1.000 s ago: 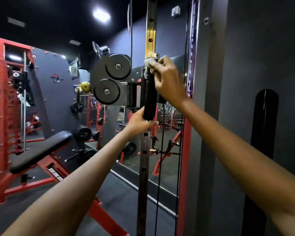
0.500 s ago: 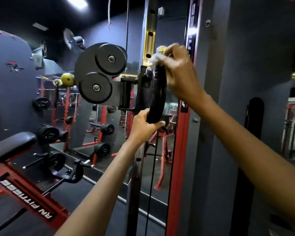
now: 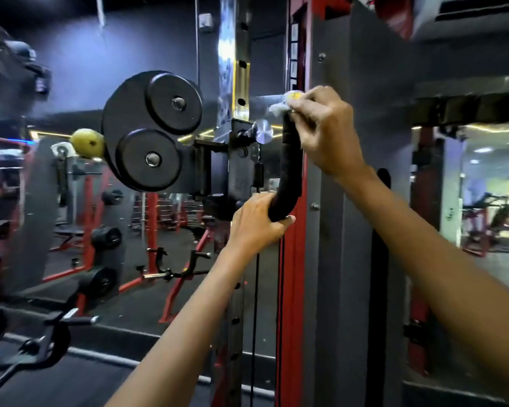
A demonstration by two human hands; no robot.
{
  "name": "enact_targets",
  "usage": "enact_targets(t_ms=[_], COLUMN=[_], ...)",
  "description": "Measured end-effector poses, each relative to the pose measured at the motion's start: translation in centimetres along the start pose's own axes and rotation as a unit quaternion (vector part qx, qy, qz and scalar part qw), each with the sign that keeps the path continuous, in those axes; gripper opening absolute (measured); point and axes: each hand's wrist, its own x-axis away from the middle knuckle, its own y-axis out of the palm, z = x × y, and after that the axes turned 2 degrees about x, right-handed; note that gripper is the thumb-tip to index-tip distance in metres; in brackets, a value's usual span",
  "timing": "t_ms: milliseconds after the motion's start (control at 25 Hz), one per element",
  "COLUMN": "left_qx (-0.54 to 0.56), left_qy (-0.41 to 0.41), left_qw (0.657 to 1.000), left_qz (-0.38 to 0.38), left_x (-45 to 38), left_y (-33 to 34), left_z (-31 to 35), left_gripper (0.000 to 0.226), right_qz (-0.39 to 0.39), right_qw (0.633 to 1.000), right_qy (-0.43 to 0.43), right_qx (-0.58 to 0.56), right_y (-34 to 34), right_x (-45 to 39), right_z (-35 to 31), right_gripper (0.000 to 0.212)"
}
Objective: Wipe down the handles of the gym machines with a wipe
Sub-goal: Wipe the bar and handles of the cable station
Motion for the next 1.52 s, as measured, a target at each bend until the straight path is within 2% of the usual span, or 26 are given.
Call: enact_targets(t_ms=[120,240,360,520,760,880,1080,1200,1320,1400,1520], left_qx=[0.005,0.034,0.067,0.095,0.109,0.112,0.124,0.128,0.123,0.088,0.025], left_qy=[0.043,0.087,0.115,0.126,0.139,0.144,0.144,0.158,0.210,0.244,0.212], left_qw=[0.999,0.996,0.991,0.987,0.984,0.982,0.980,0.978,0.969,0.963,0.969], left_qz=[-0.012,-0.011,-0.003,0.015,0.033,0.044,0.051,0.048,0.040,0.066,0.120], left_x=[-0.5,-0.6,-0.4,0.1,0.6,0.6,0.7,0.6,0.6,1.0,1.7], left_y=[0.1,0.5,0.9,1.4,1.8,2.1,2.1,2.0,1.7,1.8,2.1], left_z=[-1.1,-2.1,-2.6,-3.0,-3.3,-3.3,-3.2,-3.5,-4.3,-5.7,-9.5], left_gripper=[0.035,0.034,0.029,0.032,0.040,0.042,0.041,0.040,0.048,0.058,0.077], right_qz=[-0.027,-0.091,-0.124,-0.098,-0.151,-0.209,-0.155,-0.155,-0.155,-0.157,-0.205], right_qw=[0.998,0.992,0.988,0.984,0.966,0.960,0.963,0.959,0.951,0.943,0.917], right_qy=[-0.008,-0.019,-0.013,0.029,-0.034,-0.011,0.056,0.032,-0.005,0.019,0.047], right_qx=[0.059,0.084,0.089,0.146,0.208,0.186,0.215,0.236,0.269,0.293,0.338], right_y=[-0.7,-1.9,-2.5,-1.8,-1.4,-2.0,-2.0,-1.4,-0.8,-0.5,0.4], right_x=[2.8,6.1,4.3,-0.9,4.4,4.8,-0.8,0.8,4.0,5.8,7.5], right_z=[-2.0,-3.9,-4.1,-2.7,-5.6,-6.2,-4.0,-5.3,-7.4,-8.4,-9.9], right_gripper=[0.020,0.025,0.020,0.018,0.019,0.018,0.020,0.020,0.025,0.031,0.037])
